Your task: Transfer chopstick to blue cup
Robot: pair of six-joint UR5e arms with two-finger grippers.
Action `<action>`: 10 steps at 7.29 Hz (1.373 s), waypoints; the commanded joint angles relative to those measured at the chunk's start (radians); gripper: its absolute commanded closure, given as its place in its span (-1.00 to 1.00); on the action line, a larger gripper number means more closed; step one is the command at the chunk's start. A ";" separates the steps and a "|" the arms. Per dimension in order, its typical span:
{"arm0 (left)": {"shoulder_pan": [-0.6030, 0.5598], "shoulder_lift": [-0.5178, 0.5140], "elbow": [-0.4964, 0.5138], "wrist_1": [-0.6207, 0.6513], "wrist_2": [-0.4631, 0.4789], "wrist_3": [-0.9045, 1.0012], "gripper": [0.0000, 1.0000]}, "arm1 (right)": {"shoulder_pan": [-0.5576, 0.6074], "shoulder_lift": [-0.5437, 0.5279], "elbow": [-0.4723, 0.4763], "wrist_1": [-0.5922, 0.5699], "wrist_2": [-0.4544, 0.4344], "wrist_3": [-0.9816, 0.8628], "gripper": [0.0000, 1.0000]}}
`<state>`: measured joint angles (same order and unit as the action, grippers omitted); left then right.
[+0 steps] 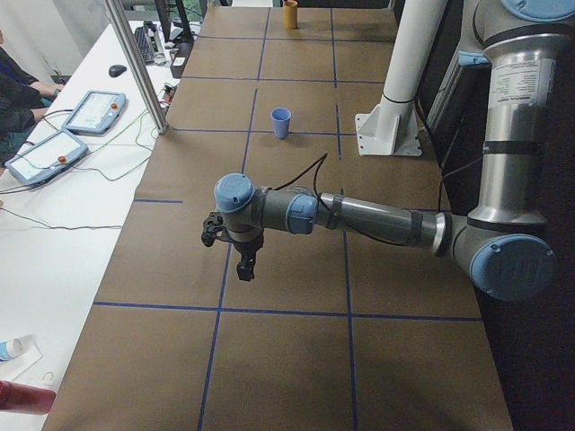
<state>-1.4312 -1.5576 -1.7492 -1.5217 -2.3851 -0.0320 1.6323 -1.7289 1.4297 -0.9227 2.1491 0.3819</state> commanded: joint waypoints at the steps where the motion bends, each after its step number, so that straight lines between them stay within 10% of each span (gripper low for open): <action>1: 0.000 0.001 -0.010 0.000 0.001 0.000 -1.00 | 0.000 0.054 -0.057 0.002 -0.003 0.000 -0.91; 3: 0.000 0.001 -0.018 0.000 0.003 0.000 -1.00 | 0.000 0.065 -0.077 0.002 -0.002 -0.003 -0.36; 5: 0.000 0.001 -0.019 0.000 0.004 0.000 -1.00 | 0.001 0.066 -0.092 0.010 -0.002 -0.006 0.64; 10: 0.001 -0.001 -0.019 0.000 0.004 -0.003 -1.00 | 0.071 0.068 -0.057 0.021 0.014 -0.044 1.00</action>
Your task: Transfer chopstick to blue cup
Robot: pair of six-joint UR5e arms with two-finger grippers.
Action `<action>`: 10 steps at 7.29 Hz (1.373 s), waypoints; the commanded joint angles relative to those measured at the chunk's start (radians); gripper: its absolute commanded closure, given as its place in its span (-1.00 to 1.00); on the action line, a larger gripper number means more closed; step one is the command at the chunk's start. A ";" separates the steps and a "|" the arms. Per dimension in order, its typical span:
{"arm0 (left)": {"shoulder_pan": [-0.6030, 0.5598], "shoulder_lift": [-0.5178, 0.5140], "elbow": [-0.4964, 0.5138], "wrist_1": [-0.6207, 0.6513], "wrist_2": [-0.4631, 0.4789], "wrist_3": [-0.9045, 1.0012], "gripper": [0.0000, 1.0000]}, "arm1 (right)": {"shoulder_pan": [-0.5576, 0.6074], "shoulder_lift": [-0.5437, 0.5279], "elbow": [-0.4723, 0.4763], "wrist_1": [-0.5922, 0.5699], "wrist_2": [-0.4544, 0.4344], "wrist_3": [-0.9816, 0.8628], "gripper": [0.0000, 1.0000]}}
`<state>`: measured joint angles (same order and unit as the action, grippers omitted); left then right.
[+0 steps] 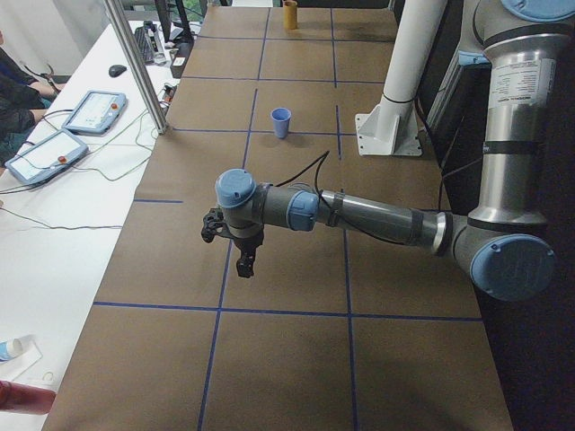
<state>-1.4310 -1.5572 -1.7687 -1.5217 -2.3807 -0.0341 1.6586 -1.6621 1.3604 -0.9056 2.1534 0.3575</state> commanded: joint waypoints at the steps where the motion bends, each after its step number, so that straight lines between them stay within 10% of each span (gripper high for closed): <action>1: 0.001 0.000 0.000 0.000 0.000 0.000 -1.00 | 0.078 -0.002 0.040 -0.010 0.020 -0.064 1.00; 4: 0.001 0.000 0.002 0.002 0.000 0.000 -1.00 | 0.174 0.025 0.055 -0.154 0.161 -0.200 1.00; 8: 0.000 0.000 0.000 0.002 -0.002 -0.001 -1.00 | 0.276 0.158 0.261 -0.710 0.146 -0.445 1.00; 10: 0.000 0.002 0.014 0.002 -0.002 0.000 -1.00 | 0.235 0.162 0.296 -0.743 0.146 -0.437 1.00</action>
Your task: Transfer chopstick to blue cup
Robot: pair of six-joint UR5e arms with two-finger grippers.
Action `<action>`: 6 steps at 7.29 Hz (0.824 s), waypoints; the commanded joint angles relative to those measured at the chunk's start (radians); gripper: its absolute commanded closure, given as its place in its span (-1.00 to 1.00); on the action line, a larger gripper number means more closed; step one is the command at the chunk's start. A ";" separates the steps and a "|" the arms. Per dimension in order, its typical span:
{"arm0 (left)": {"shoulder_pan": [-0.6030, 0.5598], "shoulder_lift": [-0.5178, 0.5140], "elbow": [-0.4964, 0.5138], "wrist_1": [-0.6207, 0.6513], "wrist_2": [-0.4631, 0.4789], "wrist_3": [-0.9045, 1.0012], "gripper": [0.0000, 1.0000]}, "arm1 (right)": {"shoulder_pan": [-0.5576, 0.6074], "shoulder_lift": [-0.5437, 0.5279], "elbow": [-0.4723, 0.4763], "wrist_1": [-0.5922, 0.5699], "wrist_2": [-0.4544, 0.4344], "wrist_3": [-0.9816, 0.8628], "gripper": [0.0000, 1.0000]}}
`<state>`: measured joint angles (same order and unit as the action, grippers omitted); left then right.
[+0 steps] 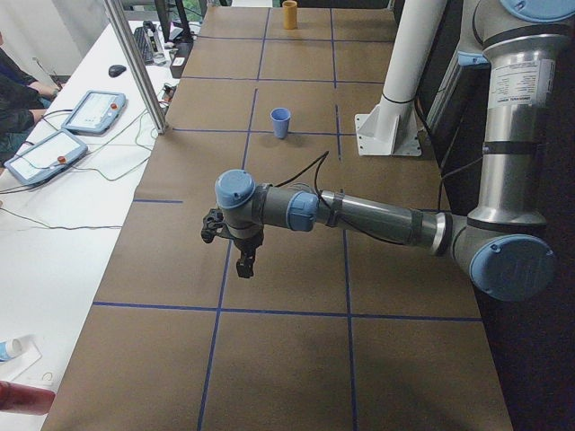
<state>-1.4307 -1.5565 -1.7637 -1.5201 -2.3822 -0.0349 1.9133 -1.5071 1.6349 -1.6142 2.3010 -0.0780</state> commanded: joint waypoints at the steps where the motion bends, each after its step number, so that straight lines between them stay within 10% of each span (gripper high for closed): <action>1: 0.001 0.015 0.025 0.000 0.001 0.006 -1.00 | -0.078 0.011 0.023 -0.035 0.011 0.009 1.00; 6: -0.114 0.045 0.063 0.000 -0.005 0.079 -1.00 | -0.408 0.073 0.109 -0.035 0.090 0.279 1.00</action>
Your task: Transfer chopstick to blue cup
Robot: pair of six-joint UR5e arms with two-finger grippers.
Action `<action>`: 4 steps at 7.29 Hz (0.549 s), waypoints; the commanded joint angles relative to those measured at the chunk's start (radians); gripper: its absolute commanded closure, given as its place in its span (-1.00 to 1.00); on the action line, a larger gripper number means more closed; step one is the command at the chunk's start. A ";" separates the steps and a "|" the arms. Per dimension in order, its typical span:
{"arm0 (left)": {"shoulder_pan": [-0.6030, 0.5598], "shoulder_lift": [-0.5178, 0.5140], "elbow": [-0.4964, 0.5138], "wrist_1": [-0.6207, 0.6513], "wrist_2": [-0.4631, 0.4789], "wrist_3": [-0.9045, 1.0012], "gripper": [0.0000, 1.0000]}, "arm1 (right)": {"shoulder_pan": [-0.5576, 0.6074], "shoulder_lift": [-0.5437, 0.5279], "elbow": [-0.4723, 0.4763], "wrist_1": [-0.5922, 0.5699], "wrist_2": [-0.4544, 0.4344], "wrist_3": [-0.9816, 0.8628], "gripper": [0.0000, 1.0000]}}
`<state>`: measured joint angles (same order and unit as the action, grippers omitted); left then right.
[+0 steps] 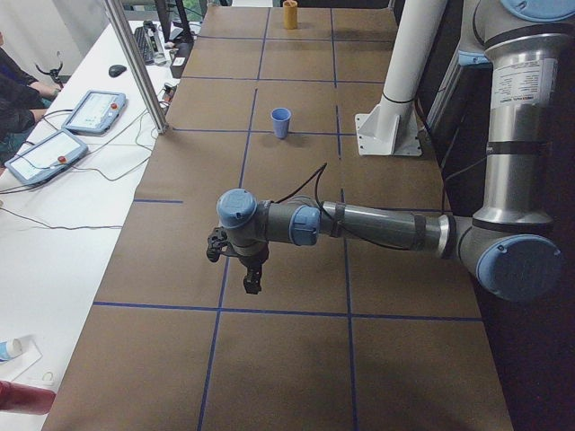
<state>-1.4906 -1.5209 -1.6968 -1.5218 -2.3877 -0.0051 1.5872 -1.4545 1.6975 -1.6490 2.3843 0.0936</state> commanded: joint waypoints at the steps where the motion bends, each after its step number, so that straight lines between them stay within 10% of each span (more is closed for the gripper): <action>1: -0.062 0.024 -0.001 0.011 0.004 0.164 -1.00 | -0.154 0.032 0.103 0.000 0.007 0.226 1.00; 4: -0.060 0.044 0.003 0.003 0.028 0.171 -1.00 | -0.355 0.208 0.165 -0.002 -0.003 0.646 1.00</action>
<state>-1.5511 -1.4803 -1.6897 -1.5162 -2.3663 0.1596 1.3191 -1.3259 1.8389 -1.6504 2.3875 0.5443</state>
